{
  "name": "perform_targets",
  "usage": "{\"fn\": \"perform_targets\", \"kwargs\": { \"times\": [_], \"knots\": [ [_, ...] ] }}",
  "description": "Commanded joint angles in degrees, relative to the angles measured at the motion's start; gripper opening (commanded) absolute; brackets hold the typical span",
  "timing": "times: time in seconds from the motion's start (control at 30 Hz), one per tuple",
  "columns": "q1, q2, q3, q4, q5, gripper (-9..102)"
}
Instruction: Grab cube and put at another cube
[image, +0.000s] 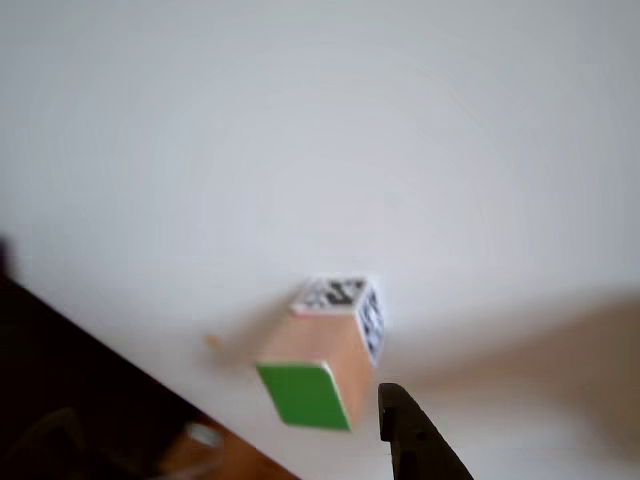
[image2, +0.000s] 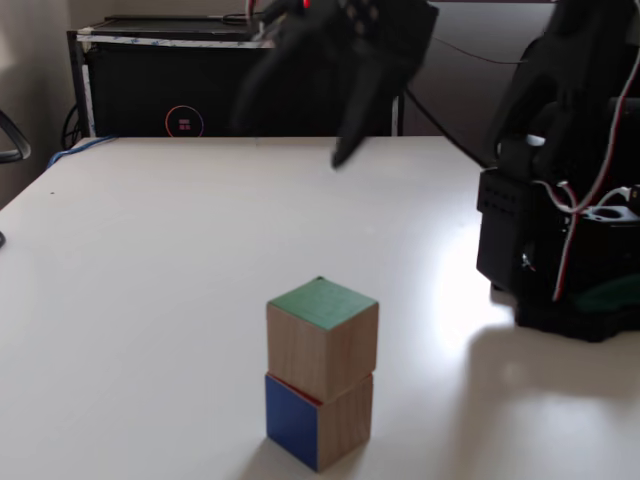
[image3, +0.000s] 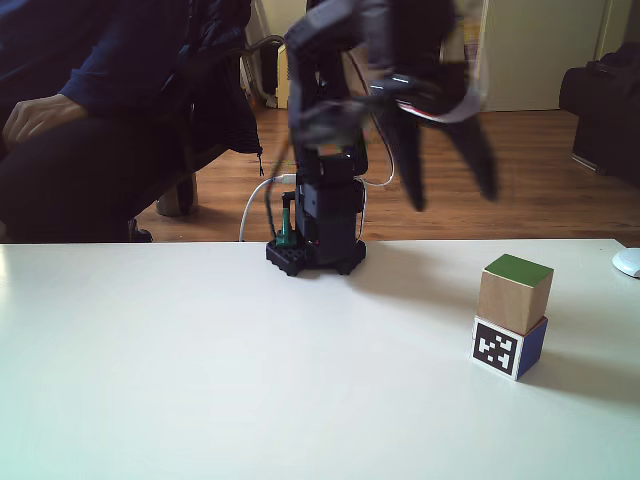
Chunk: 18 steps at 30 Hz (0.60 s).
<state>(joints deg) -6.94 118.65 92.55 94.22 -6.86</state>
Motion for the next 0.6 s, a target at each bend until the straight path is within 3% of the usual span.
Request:
{"fn": "perform_targets", "kwargs": {
  "times": [0.0, 0.17, 0.57],
  "knots": [
    [7.73, 14.41, 10.20, -7.56, -0.09, 45],
    [15.12, 34.01, 29.44, -16.79, -0.09, 45],
    [17.93, 66.97, 62.67, -26.37, 0.35, 23]
  ]
}}
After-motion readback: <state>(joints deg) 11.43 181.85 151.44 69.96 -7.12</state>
